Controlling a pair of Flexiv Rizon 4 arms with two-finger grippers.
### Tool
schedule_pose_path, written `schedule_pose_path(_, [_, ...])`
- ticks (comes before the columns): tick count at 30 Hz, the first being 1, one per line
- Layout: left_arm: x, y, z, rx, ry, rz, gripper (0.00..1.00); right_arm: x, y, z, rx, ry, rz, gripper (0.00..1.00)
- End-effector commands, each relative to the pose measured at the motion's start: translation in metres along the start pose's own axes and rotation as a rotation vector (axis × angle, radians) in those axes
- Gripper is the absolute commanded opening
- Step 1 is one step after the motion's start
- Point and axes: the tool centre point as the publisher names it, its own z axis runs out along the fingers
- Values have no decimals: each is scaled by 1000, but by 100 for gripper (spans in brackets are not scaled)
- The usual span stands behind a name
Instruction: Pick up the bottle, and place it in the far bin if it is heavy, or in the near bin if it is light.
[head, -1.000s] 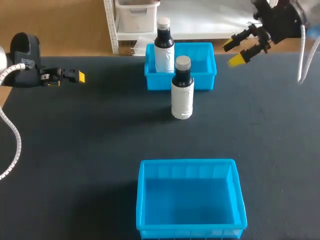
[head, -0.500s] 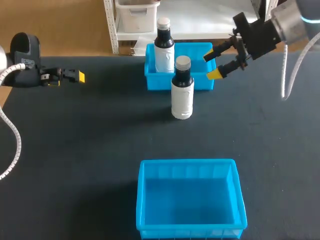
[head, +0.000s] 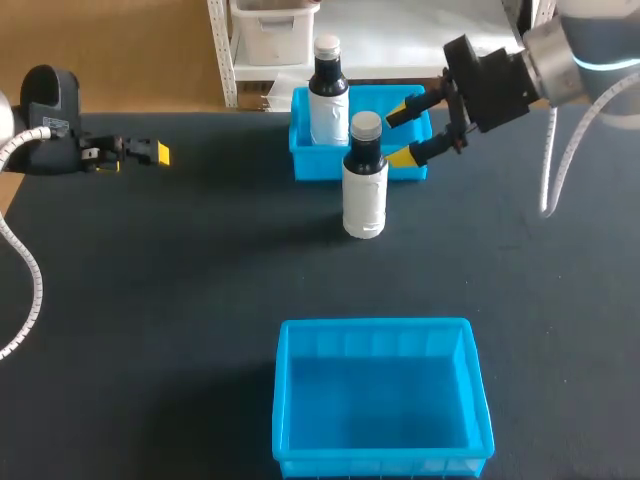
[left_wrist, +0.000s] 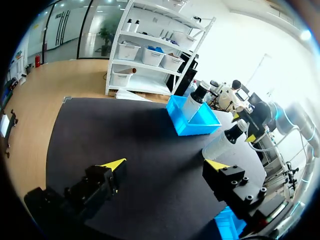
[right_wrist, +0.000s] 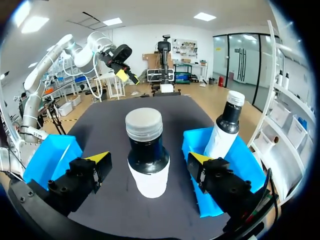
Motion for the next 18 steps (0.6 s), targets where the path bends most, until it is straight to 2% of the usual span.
schedule_pose_path(1, [0,0,0,0,0,0,100,0,3,7,0,-3,-3,100])
schedule_pose_path(10, [0,0,0,0,0,0,100,-1,4,27,-64,-13,9,100])
schedule_pose_path(18, [0,0,0,0,0,0,100,-7,4,33,-71,-30,8,100])
